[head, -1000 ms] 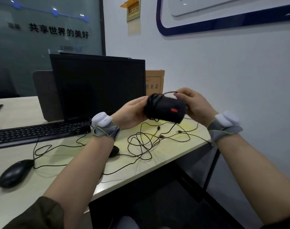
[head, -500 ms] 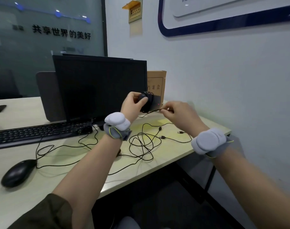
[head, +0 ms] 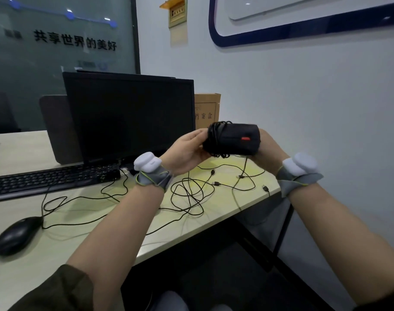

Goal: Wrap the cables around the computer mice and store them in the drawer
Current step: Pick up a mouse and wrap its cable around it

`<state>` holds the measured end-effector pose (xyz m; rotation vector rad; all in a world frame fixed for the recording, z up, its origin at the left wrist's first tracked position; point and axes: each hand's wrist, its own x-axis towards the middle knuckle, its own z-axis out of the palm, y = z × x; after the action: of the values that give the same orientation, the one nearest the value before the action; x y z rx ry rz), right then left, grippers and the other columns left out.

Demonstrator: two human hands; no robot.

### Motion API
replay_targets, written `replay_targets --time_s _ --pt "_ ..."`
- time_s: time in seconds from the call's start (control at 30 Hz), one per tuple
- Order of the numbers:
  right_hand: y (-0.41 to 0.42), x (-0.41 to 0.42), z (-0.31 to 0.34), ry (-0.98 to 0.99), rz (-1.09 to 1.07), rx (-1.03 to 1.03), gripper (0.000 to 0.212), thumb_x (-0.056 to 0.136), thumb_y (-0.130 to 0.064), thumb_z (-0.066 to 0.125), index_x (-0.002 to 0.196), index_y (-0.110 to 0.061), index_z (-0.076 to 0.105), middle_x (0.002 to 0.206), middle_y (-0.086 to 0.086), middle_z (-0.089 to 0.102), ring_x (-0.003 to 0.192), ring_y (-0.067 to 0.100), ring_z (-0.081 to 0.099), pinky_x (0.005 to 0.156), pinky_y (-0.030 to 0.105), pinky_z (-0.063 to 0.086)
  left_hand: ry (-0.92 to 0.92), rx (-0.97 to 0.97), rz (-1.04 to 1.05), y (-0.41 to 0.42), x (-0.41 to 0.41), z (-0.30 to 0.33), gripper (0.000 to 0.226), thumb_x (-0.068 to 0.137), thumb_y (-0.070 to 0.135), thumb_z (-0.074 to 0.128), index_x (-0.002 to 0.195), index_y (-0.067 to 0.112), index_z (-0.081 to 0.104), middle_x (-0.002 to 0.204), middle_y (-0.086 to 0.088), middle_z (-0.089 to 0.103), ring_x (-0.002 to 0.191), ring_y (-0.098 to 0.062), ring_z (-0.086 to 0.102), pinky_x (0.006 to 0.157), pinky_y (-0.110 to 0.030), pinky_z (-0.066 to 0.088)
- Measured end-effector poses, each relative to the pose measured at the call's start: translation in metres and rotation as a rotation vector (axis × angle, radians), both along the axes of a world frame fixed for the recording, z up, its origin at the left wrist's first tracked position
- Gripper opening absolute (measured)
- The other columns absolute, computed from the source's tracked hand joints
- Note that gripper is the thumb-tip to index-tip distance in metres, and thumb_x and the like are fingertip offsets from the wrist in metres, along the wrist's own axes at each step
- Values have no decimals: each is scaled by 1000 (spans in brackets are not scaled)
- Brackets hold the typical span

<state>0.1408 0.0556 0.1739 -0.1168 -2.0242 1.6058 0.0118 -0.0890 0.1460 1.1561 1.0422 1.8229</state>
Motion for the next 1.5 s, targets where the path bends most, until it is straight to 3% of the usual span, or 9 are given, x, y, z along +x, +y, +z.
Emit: replay_targets --time_s 0.23,0.37,0.47,0.7,0.87,1.13,1.3,1.4,1.5 --pt "-25 -9 -24 -361 -107 352 26 97 -19 38 93 -12 62 51 -3 47 37 10 48 42 19 40 -186 119 539 20 -6 8 33 94 20 49 118 -4 51 108 -16 59 98 -22 58 82 -29 51" --pt "-35 -4 -21 -409 -258 827 20 94 -30 46 97 -24 65 59 -13 50 48 10 50 51 26 39 173 -110 955 13 -21 3 34 90 27 56 117 7 53 108 -5 59 104 -21 59 89 -32 50" --pt "-35 0 -7 -270 -301 906 19 92 -31 49 92 -23 66 61 -16 49 53 1 45 49 19 31 427 -253 912 8 -21 -1 34 90 28 55 117 9 54 110 -6 61 100 -19 59 85 -30 50" --pt "-15 4 9 -42 -264 690 7 84 -20 65 78 -21 63 77 -10 63 71 0 57 65 6 41 663 -356 444 -8 -2 3 27 91 25 52 115 12 55 103 -5 64 97 -17 63 89 -29 52" --pt "0 9 6 69 -61 249 11 83 -17 66 77 -22 73 73 -11 70 63 -5 59 56 8 44 162 -168 107 -8 10 3 16 96 12 39 105 5 52 91 -7 54 79 -14 54 68 -20 54" --pt "-8 -5 -27 129 126 -404 34 92 8 29 82 -11 55 57 -3 63 47 7 57 42 16 45 -105 -27 -50 -2 13 -5 30 99 23 34 107 9 59 95 -4 60 83 -13 58 71 -22 55" --pt "-30 -13 -43 -183 -96 83 27 98 -16 37 92 -13 63 55 1 44 36 10 35 39 20 26 -350 164 248 12 12 3 30 98 22 39 113 -1 51 103 -13 58 93 -19 58 88 -29 50" --pt "-38 -11 -39 -310 -172 415 24 94 -21 43 95 -12 65 53 2 48 35 12 46 45 25 37 14 -42 750 13 5 2 33 93 23 52 118 2 52 109 -14 61 99 -22 60 87 -34 51" --pt "-38 -7 -29 -351 -291 721 25 91 -28 47 90 -11 66 53 -2 53 38 7 53 58 29 49 303 -160 900 10 -2 -4 34 91 28 54 118 7 54 112 -8 61 102 -18 58 85 -26 49"
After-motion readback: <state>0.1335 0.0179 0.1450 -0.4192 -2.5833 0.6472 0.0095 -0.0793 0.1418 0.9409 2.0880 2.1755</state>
